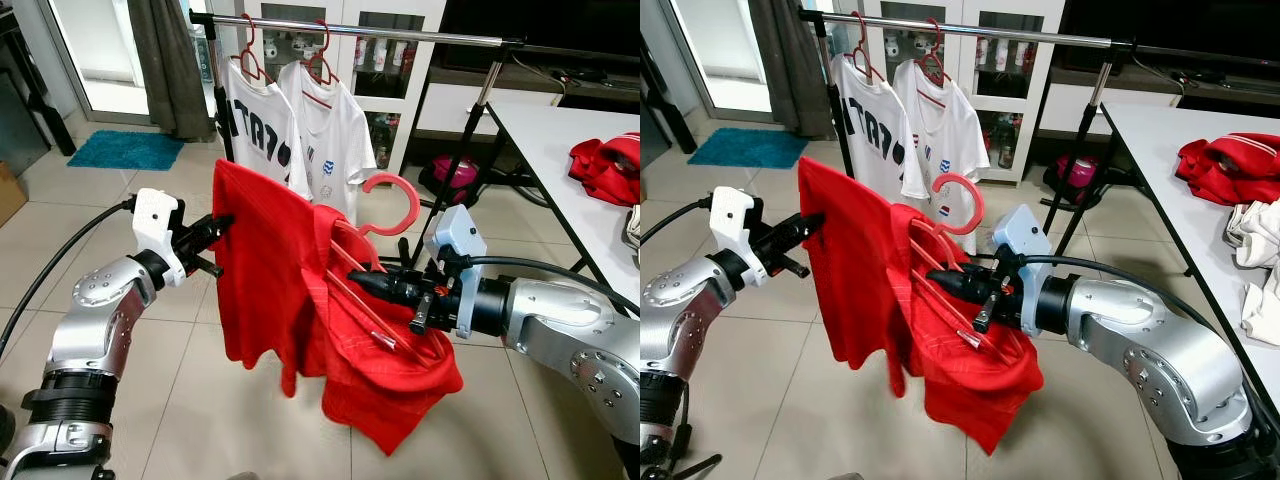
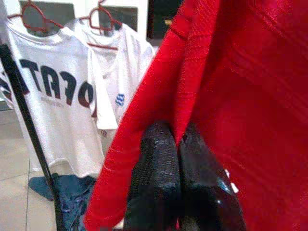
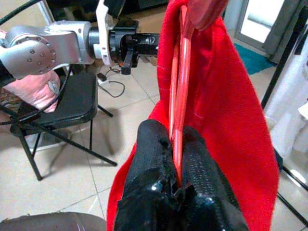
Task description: Hang hanger
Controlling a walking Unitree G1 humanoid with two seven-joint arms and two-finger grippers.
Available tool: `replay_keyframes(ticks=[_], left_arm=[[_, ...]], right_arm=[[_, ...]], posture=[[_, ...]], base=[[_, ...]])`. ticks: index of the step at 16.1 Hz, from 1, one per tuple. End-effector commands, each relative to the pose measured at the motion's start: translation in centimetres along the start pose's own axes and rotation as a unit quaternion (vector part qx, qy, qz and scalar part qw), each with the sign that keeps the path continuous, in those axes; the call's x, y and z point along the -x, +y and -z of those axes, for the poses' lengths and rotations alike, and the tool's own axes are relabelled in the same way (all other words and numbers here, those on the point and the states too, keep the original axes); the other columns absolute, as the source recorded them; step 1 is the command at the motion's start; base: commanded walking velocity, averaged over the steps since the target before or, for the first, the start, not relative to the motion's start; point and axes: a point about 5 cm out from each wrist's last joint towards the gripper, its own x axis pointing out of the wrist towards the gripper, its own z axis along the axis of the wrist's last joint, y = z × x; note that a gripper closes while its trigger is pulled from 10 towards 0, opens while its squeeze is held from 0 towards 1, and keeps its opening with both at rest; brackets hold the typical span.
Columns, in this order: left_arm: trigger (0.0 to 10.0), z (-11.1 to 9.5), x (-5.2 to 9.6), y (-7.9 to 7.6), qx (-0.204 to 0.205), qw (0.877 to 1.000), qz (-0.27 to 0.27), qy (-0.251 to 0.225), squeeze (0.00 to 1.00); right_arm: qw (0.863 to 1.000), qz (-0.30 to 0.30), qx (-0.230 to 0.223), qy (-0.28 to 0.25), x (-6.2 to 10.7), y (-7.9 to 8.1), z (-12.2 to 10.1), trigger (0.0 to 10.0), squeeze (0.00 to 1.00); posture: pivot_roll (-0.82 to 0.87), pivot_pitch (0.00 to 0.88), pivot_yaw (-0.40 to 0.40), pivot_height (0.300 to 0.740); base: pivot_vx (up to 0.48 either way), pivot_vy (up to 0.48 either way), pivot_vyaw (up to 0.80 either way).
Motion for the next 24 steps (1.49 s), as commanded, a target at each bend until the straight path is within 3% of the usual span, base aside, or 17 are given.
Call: replay_keyframes(ticks=[1, 5, 11, 14, 21, 24], left_arm=[[0.0, -0.3, 0.2, 0.1, 0.01, 1.0, -0.014, -0.02, 0.0], [0.0, 1.1, 1.5, 0.0, 0.032, 0.999, -0.039, -0.015, 0.0], [0.0, 2.9, 3.1, 0.4, 0.035, 0.996, -0.077, 0.007, 0.0], [0.0, 3.2, 3.6, 0.3, 0.038, 0.995, -0.088, 0.005, 0.0], [0.0, 4.2, 4.1, -0.1, 0.032, 0.994, -0.1, 0.02, 0.0], [0.0, 3.7, 4.6, 0.4, 0.023, 0.99, -0.139, -0.008, 0.0]], right_arm=[[1.0, 0.029, 0.004, -0.011, 0.4, -0.6, -0.5, 10.0, 0.0], [0.993, 0.112, -0.017, -0.01, 0.6, -2.6, -0.2, 10.0, 0.0], [0.985, 0.171, -0.021, -0.023, 0.8, -4.1, -0.5, 10.0, 0.0], [0.968, 0.246, -0.033, -0.024, 1.3, -5.8, -0.4, 10.0, 0.0], [0.934, 0.352, -0.051, -0.028, 2.6, -8.1, -0.2, 10.0, 0.0], [0.924, 0.377, -0.057, -0.009, 3.0, -8.6, 0.6, 10.0, 0.0]], posture=[[-0.11, 0.0, -0.02, 0.74], [-0.1, 0.0, -0.018, 0.74], [-0.1, 0.0, -0.021, 0.74], [-0.1, 0.0, -0.021, 0.74], [-0.1, 0.0, -0.022, 0.74], [-0.1, 0.0, -0.025, 0.74]], base=[[0.0, 0.0, 0.0], [0.0, 0.0, 0.0], [0.0, 0.0, 0.0], [0.0, 0.0, 0.0], [0.0, 0.0, 0.0], [0.0, 0.0, 0.0]])
